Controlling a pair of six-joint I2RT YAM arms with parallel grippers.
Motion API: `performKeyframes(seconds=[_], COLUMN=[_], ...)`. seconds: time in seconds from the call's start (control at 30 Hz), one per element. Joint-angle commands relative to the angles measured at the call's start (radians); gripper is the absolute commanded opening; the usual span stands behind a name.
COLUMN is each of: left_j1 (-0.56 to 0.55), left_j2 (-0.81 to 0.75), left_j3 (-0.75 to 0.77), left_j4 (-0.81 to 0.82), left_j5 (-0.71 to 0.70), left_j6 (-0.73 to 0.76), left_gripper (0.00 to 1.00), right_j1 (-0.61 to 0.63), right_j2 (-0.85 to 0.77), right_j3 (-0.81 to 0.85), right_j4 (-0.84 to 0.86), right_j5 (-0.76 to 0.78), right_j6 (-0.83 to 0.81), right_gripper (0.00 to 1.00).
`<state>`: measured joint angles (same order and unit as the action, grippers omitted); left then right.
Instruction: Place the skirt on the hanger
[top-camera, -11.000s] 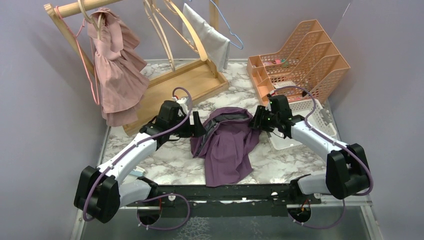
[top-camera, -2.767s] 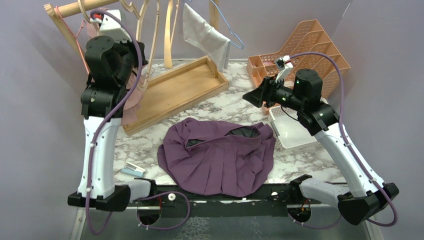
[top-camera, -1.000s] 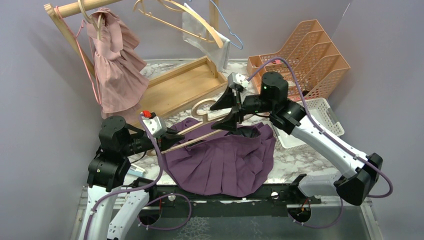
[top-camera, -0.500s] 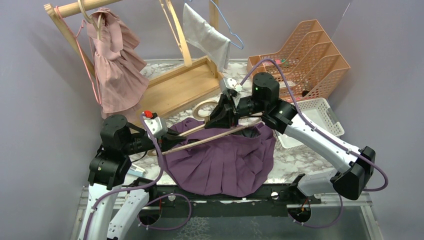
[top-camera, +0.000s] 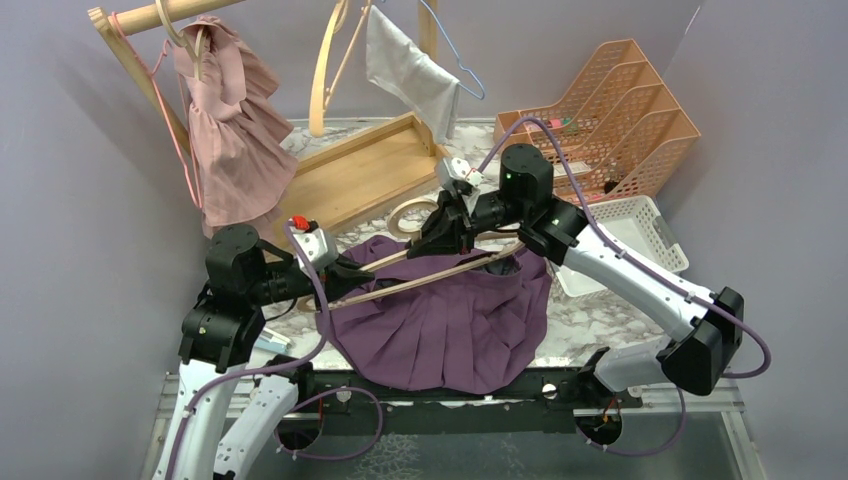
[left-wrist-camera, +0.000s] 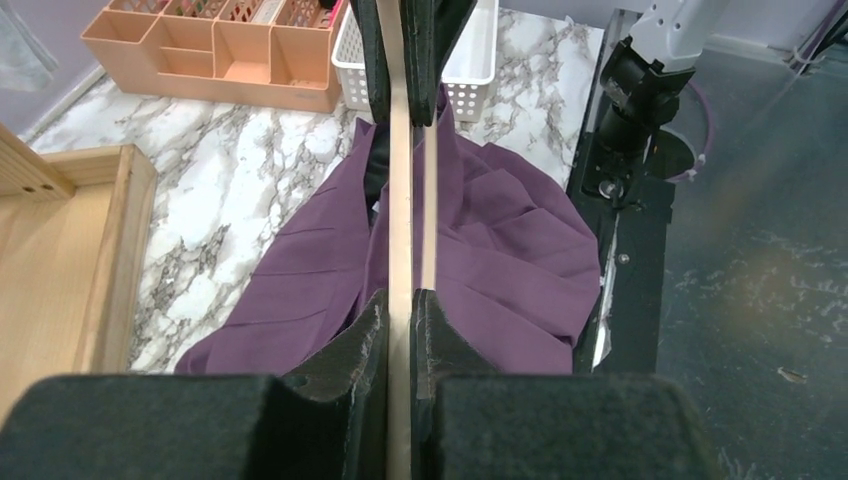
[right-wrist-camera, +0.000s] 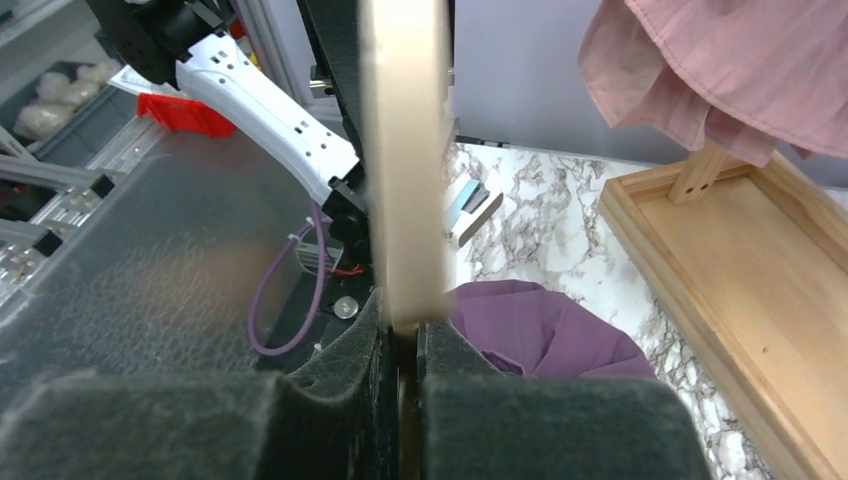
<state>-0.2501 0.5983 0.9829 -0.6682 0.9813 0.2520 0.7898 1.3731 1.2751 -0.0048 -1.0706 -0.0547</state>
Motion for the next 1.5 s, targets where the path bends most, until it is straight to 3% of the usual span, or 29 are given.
performKeyframes(seconds=[0.0, 0.07, 0.13, 0.3, 0.43, 0.63, 0.87, 0.97, 1.1, 1.47], left_j1=[-0.004, -0.003, -0.004, -0.003, -0.003, -0.002, -0.004, -0.005, -0.007, -0.076], left_j2=[0.007, 0.006, 0.007, 0.021, 0.036, 0.077, 0.151, 0.201, 0.235, 0.273], left_j3=[0.006, -0.001, -0.015, -0.080, -0.149, -0.233, -0.313, -0.332, -0.341, -0.370], left_j4=[0.116, 0.132, 0.148, 0.150, 0.147, 0.098, 0.082, 0.082, 0.083, 0.085], left_j5=[-0.074, -0.182, -0.305, -0.546, -0.609, -0.564, -0.458, -0.431, -0.439, -0.506], left_j6=[-0.095, -0.162, -0.237, -0.437, -0.598, -0.761, -0.807, -0.816, -0.817, -0.838], left_gripper=[0.22, 0.42, 0.51, 0.55, 0.55, 0.55, 0.57, 0.52, 0.47, 0.46], right_j1=[0.014, 0.014, 0.014, 0.014, 0.014, 0.013, 0.014, 0.014, 0.014, 0.014], right_j2=[-0.015, -0.052, -0.099, -0.222, -0.291, -0.313, -0.319, -0.301, -0.292, -0.277], right_j3=[-0.002, -0.017, -0.038, -0.087, -0.083, -0.001, 0.026, 0.045, 0.048, 0.007], right_j4=[-0.042, -0.075, -0.107, -0.241, -0.421, -0.715, -0.838, -0.868, -0.866, -0.713], right_j5=[0.046, 0.164, 0.274, 0.508, 0.607, 0.614, 0.617, 0.582, 0.571, 0.578], right_j6=[-0.080, -0.121, -0.147, -0.210, -0.306, -0.452, -0.521, -0.541, -0.549, -0.547], right_gripper=[0.01, 0.01, 0.01, 0.01, 0.01, 0.01, 0.01, 0.01, 0.01, 0.01])
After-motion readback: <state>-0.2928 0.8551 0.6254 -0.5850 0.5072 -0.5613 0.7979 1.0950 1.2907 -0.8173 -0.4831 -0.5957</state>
